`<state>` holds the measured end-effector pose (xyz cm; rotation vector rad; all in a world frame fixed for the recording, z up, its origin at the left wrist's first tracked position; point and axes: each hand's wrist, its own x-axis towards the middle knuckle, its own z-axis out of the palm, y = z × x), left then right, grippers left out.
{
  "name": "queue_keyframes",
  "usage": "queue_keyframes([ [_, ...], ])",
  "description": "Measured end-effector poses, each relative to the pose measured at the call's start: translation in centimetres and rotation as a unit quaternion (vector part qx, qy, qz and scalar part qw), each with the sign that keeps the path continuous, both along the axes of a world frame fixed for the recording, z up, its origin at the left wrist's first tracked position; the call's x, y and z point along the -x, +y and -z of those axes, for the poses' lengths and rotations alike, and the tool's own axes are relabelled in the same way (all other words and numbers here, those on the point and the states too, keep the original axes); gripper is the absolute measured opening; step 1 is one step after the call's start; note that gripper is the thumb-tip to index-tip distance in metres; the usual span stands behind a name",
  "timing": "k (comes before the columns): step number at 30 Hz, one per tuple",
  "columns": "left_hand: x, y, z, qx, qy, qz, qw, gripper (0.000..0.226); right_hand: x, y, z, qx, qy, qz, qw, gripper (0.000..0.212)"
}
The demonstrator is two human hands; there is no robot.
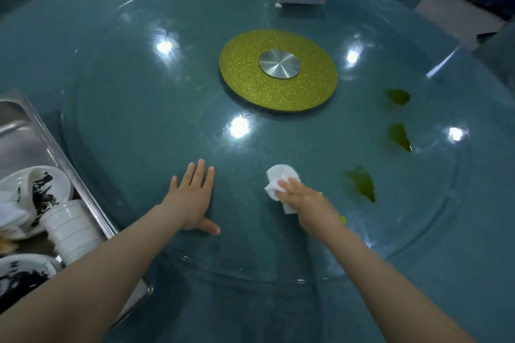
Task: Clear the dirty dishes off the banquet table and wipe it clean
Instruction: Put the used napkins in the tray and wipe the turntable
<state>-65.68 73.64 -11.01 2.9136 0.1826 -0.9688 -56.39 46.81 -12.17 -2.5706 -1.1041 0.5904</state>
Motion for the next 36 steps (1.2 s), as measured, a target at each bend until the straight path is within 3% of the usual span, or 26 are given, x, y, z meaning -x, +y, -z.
queue_keyframes([
  [4,-0.1,0.2,0.1,-0.002,0.006,0.005,1.000,0.141,-4.8,-2.6,-0.8,0.029,-0.073,0.126,0.989,0.062],
  [7,-0.2,0.3,0.2,-0.006,0.007,0.006,1.000,0.141,-6.1,-2.6,-0.8,0.029,-0.094,0.151,0.984,0.051],
  [11,-0.2,0.3,0.3,-0.013,0.009,0.006,1.000,0.141,-3.9,-1.4,0.0,0.028,-0.067,0.166,0.984,0.054],
  [14,-0.2,0.3,0.2,-0.014,0.013,0.007,1.000,0.140,-1.4,-0.8,0.4,0.013,-0.037,0.145,0.989,0.059],
  [19,-0.5,0.3,-0.4,-0.016,0.018,0.004,1.000,0.140,2.2,1.3,0.5,0.031,-0.022,0.016,0.999,0.080],
  [22,-0.6,0.5,-0.7,-0.010,0.018,-0.005,1.000,0.141,1.5,1.0,-0.6,0.030,-0.021,0.024,0.999,0.078],
  [28,-0.1,1.0,-0.6,0.003,-0.008,-0.010,1.000,0.141,0.9,-3.3,-2.9,-0.112,-0.022,0.172,0.978,0.052],
  [30,0.1,1.3,-0.5,0.006,-0.015,-0.010,1.000,0.141,0.9,-5.1,-3.0,-0.125,0.015,0.250,0.960,0.049],
  [33,0.1,1.2,-0.6,0.008,-0.019,-0.015,1.000,0.140,1.6,-6.9,-2.5,-0.138,0.093,0.287,0.943,0.041],
  [36,0.1,0.8,-0.6,0.010,-0.016,-0.022,1.000,0.140,3.4,-7.6,-1.8,-0.212,0.131,0.345,0.905,0.038],
])
